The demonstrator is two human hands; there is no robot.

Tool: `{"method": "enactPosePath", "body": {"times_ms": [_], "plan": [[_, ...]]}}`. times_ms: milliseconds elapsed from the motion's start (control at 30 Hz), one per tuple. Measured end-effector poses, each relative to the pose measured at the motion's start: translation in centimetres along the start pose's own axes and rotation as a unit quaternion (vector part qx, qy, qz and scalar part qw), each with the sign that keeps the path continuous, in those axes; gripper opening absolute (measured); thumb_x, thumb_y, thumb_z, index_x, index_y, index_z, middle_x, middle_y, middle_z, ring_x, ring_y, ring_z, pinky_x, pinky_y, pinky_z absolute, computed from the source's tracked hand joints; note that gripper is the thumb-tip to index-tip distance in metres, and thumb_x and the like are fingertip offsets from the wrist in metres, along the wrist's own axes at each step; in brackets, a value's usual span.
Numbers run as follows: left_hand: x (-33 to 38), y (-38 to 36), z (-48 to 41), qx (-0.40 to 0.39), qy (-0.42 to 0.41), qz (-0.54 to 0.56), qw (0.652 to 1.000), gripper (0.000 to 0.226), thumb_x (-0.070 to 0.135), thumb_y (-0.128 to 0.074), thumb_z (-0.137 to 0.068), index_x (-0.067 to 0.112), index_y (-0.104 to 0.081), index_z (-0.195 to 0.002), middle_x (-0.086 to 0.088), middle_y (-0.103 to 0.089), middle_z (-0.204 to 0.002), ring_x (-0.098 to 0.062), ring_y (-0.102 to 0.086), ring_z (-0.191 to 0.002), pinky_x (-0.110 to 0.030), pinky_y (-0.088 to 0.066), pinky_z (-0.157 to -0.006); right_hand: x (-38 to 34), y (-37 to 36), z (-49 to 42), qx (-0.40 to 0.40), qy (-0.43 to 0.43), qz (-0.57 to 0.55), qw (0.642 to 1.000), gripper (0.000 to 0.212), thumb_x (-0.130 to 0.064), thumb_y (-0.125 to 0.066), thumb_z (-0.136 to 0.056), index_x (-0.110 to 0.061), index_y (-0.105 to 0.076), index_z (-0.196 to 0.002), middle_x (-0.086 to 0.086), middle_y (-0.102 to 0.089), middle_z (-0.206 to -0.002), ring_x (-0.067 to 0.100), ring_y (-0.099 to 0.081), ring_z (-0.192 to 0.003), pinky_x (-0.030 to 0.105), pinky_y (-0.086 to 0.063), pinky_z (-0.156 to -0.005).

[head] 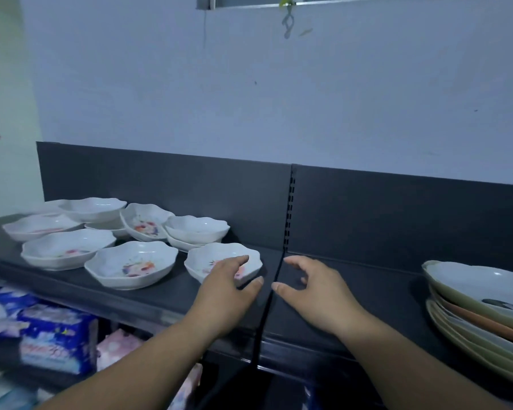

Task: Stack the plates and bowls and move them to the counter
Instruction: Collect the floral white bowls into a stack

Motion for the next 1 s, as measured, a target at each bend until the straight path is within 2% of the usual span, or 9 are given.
{"method": "enactPosePath", "body": {"times_ms": [100,200,333,500,567,667,767,900,1000], "plan": [[-2.5,2.4,-1.5,0.004,-0.015,-0.018,1.0,0.054,0.035,-0.062,-0.087,0.024,-0.045,-0.138,0.008,-0.042,-0.144,-0.006,-0.04,-0.13,-0.01,-0.024,-0.097,-2.0,-2.6,-1.7,-0.012,0.004,0.031,0.999,0.062,-0.054,-0.066,-0.082,-0.038,-0.046,-0.138,-0.012,-0.046,-0.142,0.009,-0.044,-0.13,0.028,-0.04,-0.103],[-4.9,4.0,-3.1,-0.007,-0.027,-0.061,0.998,0.057,0.037,-0.059,-0.088,0.024,-0.041,-0.141,0.003,-0.032,-0.151,-0.01,-0.031,-0.138,-0.019,-0.022,-0.109,-3.5,-4.8,-2.9,-0.031,-0.008,0.057,0.998,0.067,-0.053,-0.065,-0.082,-0.035,-0.042,-0.142,-0.014,-0.04,-0.145,0.008,-0.039,-0.131,0.026,-0.037,-0.103],[-6.9,4.7,-4.4,-0.052,-0.037,-0.088,0.994,0.062,0.041,-0.057,-0.088,0.028,-0.034,-0.145,0.002,-0.018,-0.157,-0.012,-0.021,-0.143,-0.022,-0.019,-0.112,-4.7,-6.9,-4.0,-0.033,-0.03,0.109,0.993,0.072,-0.052,-0.065,-0.081,-0.033,-0.038,-0.145,-0.013,-0.034,-0.147,0.01,-0.04,-0.131,0.029,-0.039,-0.105],[-8.4,4.6,-5.2,-0.078,-0.068,-0.103,0.989,0.065,0.041,-0.056,-0.088,0.028,-0.03,-0.146,0.001,-0.013,-0.158,-0.013,-0.015,-0.145,-0.023,-0.016,-0.113,-5.5,-8.0,-4.5,-0.016,-0.056,0.141,0.988,0.074,-0.054,-0.064,-0.08,-0.033,-0.037,-0.145,-0.01,-0.033,-0.148,0.014,-0.039,-0.131,0.034,-0.039,-0.105],[-8.7,4.4,-5.3,-0.084,-0.081,-0.121,0.986,0.066,0.043,-0.054,-0.089,0.028,-0.028,-0.147,0.001,-0.011,-0.158,-0.014,-0.009,-0.146,-0.025,-0.014,-0.115,-5.7,-8.3,-4.5,-0.008,-0.052,0.18,0.982,0.073,-0.054,-0.061,-0.083,-0.034,-0.034,-0.147,-0.008,-0.028,-0.153,0.017,-0.032,-0.137,0.034,-0.032,-0.111],[-8.7,4.2,-5.3,-0.097,-0.095,-0.172,0.976,0.064,0.047,-0.049,-0.09,0.03,-0.027,-0.147,0.001,-0.008,-0.159,-0.02,-0.004,-0.146,-0.03,-0.011,-0.117,-5.7,-8.3,-4.4,-0.006,-0.039,0.25,0.967,0.07,-0.052,-0.057,-0.086,-0.037,-0.03,-0.148,-0.005,-0.018,-0.159,0.019,-0.015,-0.146,0.038,-0.012,-0.12],[-8.6,4.1,-5.4,-0.113,-0.098,-0.2,0.968,0.051,0.048,-0.047,-0.091,0.037,-0.039,-0.14,0.0,-0.012,-0.158,-0.026,-0.005,-0.145,-0.034,-0.012,-0.118,-5.4,-8.1,-4.4,-0.018,-0.021,0.286,0.958,0.063,-0.051,-0.054,-0.088,-0.041,-0.032,-0.146,-0.004,-0.013,-0.161,0.019,-0.006,-0.149,0.043,0.0,-0.121],[-8.1,3.7,-5.3,-0.129,-0.093,-0.186,0.97,0.033,0.045,-0.047,-0.092,0.036,-0.059,-0.121,-0.002,-0.016,-0.158,-0.026,-0.006,-0.145,-0.033,-0.016,-0.117,-4.8,-7.4,-4.5,-0.032,-0.016,0.281,0.959,0.058,-0.053,-0.052,-0.088,-0.043,-0.038,-0.143,-0.006,-0.018,-0.16,0.018,-0.01,-0.148,0.042,0.001,-0.121],[-7.3,2.7,-5.2,-0.143,-0.093,-0.175,0.97,0.03,0.043,-0.049,-0.092,0.033,-0.063,-0.116,-0.003,-0.018,-0.157,-0.025,-0.006,-0.146,-0.035,-0.021,-0.116,-4.3,-6.9,-4.5,-0.048,-0.012,0.273,0.961,0.057,-0.055,-0.052,-0.088,-0.043,-0.04,-0.142,-0.006,-0.022,-0.159,0.016,-0.015,-0.146,0.041,-0.002,-0.12]]}}
Point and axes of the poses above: each hand's wrist, its own z-axis away from the middle knuckle, its own y-axis out of the back of the hand, x = y × z, the point moved 1 cm from there along -z, towards the middle knuckle
